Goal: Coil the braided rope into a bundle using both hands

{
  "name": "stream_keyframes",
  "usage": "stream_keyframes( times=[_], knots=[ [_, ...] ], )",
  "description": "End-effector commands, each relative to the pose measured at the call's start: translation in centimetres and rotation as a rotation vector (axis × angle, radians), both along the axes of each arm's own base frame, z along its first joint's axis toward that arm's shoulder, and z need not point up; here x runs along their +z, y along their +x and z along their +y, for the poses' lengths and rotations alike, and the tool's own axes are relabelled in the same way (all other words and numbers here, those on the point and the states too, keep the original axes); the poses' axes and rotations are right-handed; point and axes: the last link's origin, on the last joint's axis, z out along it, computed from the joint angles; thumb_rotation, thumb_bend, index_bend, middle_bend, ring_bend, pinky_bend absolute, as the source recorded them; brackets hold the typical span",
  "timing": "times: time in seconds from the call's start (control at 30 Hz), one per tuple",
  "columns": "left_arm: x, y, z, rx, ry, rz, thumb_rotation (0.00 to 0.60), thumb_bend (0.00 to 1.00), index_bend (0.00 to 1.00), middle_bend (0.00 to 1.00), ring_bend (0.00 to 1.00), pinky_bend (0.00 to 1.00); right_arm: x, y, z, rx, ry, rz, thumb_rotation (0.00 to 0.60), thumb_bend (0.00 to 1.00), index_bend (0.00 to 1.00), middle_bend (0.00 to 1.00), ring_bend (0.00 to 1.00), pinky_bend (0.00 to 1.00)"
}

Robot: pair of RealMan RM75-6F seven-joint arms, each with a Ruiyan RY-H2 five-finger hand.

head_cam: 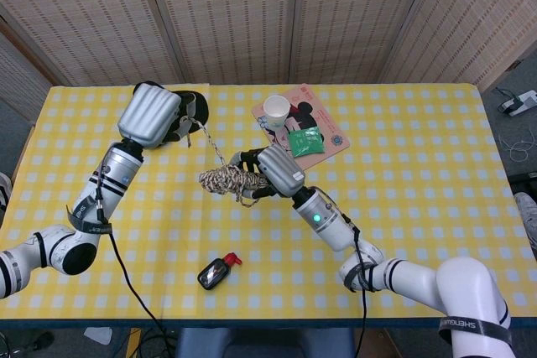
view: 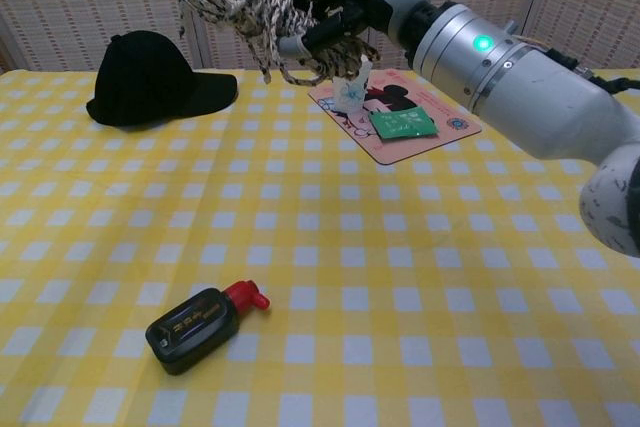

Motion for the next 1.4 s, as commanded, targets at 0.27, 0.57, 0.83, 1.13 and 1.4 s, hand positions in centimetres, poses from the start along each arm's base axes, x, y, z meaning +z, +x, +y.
stream_keyframes(
  times=[0.27, 0.57, 0.83, 1.13, 1.4],
  knots=[
    [0.5, -2.2, 0.7, 0.117, -0.063, -0.045, 0.600, 0.39, 0.67, 1.00, 1.00, 1.00, 1.2, -0.5, 0.4, -0.002, -0.012, -0.125, 0.600, 0.31, 0.87, 0.68, 0.61, 0.69],
    [0.1, -3.5, 0.7, 0.174, -0.112, -0.065, 0.600, 0.39, 0.68, 1.00, 1.00, 1.00, 1.6, -0.3, 0.6, -0.004, -0.035, -0.220, 0.600, 0.31, 0.87, 0.68, 0.62, 0.69],
    [-0.3, -4.9, 0.2, 0.223, -0.162, -0.065, 0.600, 0.39, 0.68, 1.00, 1.00, 1.00, 2.3, -0.1, 0.4, -0.023, -0.101, -0.303, 0.600, 0.31, 0.87, 0.68, 0.62, 0.69],
    [-0.5, -5.9, -0.5, 0.240, -0.194, -0.053, 0.600, 0.39, 0.69, 1.00, 1.00, 1.00, 2.8, 0.1, -0.1, -0.068, -0.159, -0.361, 0.600, 0.31, 0.87, 0.68, 0.63, 0.69],
    [-0.6, -6.6, -1.0, 0.248, -0.211, -0.030, 0.600, 0.39, 0.69, 1.00, 1.00, 1.00, 3.1, 0.0, -0.5, -0.107, -0.206, -0.403, 0.600, 0.31, 0.87, 0.68, 0.63, 0.69]
  ],
)
